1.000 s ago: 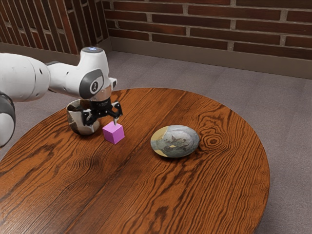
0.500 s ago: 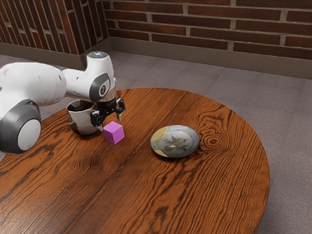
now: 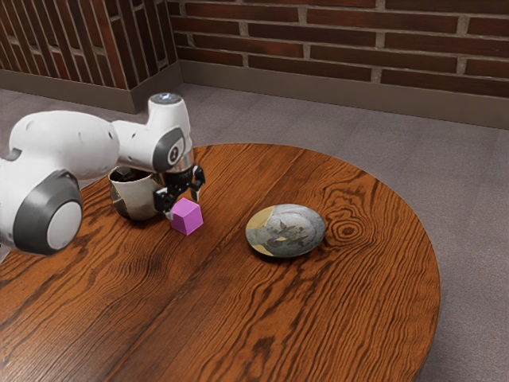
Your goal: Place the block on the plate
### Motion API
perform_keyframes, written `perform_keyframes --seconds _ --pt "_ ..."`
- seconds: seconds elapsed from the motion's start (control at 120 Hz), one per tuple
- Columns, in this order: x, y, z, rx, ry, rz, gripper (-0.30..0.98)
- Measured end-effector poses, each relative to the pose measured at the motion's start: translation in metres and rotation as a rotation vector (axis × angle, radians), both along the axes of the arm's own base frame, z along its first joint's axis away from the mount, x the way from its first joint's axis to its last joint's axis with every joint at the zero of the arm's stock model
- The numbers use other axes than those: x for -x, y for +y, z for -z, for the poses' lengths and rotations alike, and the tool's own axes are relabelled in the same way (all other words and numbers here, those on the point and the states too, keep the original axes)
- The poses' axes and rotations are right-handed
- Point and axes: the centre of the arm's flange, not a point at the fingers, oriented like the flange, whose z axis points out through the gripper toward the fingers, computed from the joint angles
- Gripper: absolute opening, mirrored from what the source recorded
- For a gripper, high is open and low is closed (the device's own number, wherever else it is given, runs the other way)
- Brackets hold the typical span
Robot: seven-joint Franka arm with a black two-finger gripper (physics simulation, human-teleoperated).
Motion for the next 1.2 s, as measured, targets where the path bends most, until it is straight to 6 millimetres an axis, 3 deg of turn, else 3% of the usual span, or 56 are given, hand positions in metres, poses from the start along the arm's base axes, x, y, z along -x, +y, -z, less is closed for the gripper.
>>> perform_keyframes --seconds 0.35,0.65,0.858,0.967,1.067,1.2 --pt "-0.001 0.003 0.023 0.016 0.010 -0.051 0.69" --pt "-0.002 -0.001 0.025 0.032 -0.001 -0.070 0.64" --pt "-0.003 -0.001 0.022 0.036 -0.008 -0.078 0.43" --pt "-0.002 -0.001 0.021 0.035 -0.008 -0.081 0.39" --pt "-0.003 -0.002 0.017 0.033 -0.013 -0.081 0.37" --pt "-0.005 -0.014 -0.016 0.040 -0.052 -0.065 0.36"
